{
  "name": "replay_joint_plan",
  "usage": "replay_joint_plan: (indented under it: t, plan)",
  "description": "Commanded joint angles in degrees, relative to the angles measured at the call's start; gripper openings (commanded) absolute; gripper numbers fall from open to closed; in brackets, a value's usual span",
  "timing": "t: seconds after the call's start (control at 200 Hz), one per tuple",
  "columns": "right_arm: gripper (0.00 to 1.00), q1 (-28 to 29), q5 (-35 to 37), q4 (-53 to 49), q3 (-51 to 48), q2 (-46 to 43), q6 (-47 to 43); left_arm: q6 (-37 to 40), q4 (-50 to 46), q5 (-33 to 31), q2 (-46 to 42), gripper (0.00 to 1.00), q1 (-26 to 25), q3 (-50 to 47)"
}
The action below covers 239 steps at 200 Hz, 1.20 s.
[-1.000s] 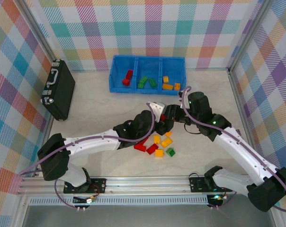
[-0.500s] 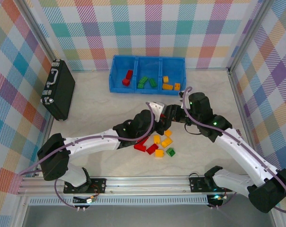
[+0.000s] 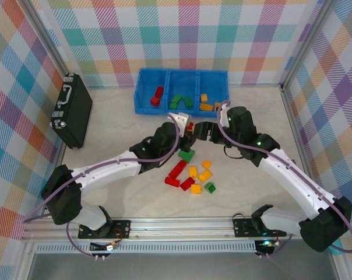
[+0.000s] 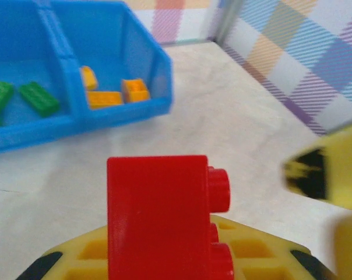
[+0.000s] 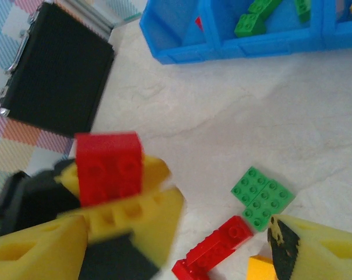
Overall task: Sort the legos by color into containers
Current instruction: Place the lego in the container.
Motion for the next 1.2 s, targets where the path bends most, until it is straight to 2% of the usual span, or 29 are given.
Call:
replay_joint_plan:
  t: [0.0,0.225,0.37,0.54,0.845,1.005,1.19]
  plan:
    - [0.83,-0.86,2.03,-2.23,-1.69,-1.46,-1.23,5.14,-0.69,-1.50,-1.32,0.07,4.40,4.16]
    - [0.84,-1.80,2.16,-1.15,-9.76,-0.61,2.31,9.73,1.79,-3.67,4.99,0.07,13.40,11.98]
    - [0.84,-1.80,2.47,-0.37,-13.25,2.39,3.88,9.60,1.37,-5.09,13.07,0.07,19.13,20.03]
    - [0.84,-1.78,2.56,0.01,-12.61,9.75,3.70,6.49,-0.76,-4.05,24.78,0.07,24.35,30.22]
    - [0.84,-1.79,4.59,-0.47,-7.30,21.08,1.23,1.06,-8.21,-4.89,42.24,0.08,30.20,48.33]
    - [0.84,-1.79,5.00,-1.80,-4.77,26.06,0.46,-4.17,-9.21,-3.11,46.38,0.17,32.46,50.03]
    - [0.84,-1.80,8.35,-5.00,-2.91,27.54,-1.51,-5.35,-10.20,-1.64,49.33,0.28,32.82,51.06]
